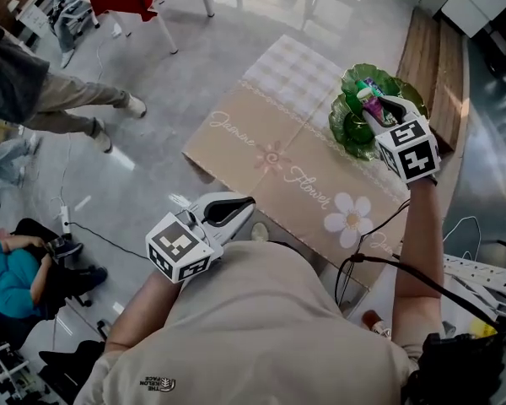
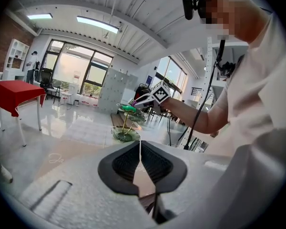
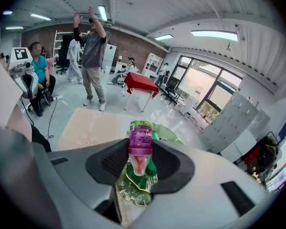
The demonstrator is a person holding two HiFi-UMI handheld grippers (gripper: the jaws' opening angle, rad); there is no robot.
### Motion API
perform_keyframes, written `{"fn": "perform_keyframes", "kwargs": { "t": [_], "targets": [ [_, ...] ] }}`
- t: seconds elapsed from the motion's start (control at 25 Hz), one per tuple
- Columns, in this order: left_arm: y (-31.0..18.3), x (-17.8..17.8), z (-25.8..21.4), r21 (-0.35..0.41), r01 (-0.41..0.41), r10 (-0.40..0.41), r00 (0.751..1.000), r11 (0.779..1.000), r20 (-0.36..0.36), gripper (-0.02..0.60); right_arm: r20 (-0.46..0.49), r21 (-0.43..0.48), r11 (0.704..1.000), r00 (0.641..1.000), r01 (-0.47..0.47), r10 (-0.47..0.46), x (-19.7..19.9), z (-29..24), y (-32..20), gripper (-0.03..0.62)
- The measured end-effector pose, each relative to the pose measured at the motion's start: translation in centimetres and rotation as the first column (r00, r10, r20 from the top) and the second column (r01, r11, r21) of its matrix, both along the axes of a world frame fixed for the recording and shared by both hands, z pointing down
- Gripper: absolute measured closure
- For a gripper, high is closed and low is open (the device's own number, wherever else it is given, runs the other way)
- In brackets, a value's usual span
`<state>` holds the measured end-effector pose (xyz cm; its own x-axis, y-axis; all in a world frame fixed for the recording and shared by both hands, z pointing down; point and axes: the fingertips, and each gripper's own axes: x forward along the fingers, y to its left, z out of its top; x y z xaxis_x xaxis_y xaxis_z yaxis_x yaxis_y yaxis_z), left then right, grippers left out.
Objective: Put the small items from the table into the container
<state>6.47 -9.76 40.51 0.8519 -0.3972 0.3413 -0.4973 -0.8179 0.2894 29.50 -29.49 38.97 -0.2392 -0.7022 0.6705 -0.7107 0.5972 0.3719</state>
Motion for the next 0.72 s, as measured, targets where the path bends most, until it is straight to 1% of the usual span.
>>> {"fn": "perform_keyframes", "kwargs": {
  "t": [0.24,0.36,0.48,0.56,0.64,0.72],
  "targets": [
    [0.0,-1.3,0.3,-0.008,0.028,-0.028,1.0,1.0,0.001,0.574,-0.097,-0.022,1.0,0.995,0.001,-0.003,0.1,1.7,-1.3,0.431],
    [0.1,-2.0,0.4,-0.013,0.036,-0.036,0.999,0.999,0.002,0.574,-0.126,-0.032,0.999,0.992,-0.002,-0.002,-0.2,2.2,-1.5,0.431],
    [0.2,-2.3,0.3,-0.012,0.034,-0.034,0.999,0.999,0.0,0.574,-0.13,-0.041,0.999,0.991,-0.008,0.002,-0.2,2.7,-1.7,0.428],
    [0.3,-2.7,0.2,-0.01,0.033,-0.033,0.999,0.999,-0.002,0.574,-0.114,-0.045,0.999,0.993,-0.012,0.007,-0.3,2.8,-1.8,0.424],
    [0.4,-3.2,0.1,-0.009,0.032,-0.032,0.999,0.999,-0.004,0.573,-0.087,-0.038,0.999,0.996,-0.017,0.014,-0.4,2.6,-1.8,0.391],
    [0.7,-3.8,0.1,-0.009,0.028,-0.028,1.0,1.0,-0.007,0.574,-0.068,-0.024,0.999,0.997,-0.033,0.031,-0.4,2.0,-1.5,0.384]
  ]
}}
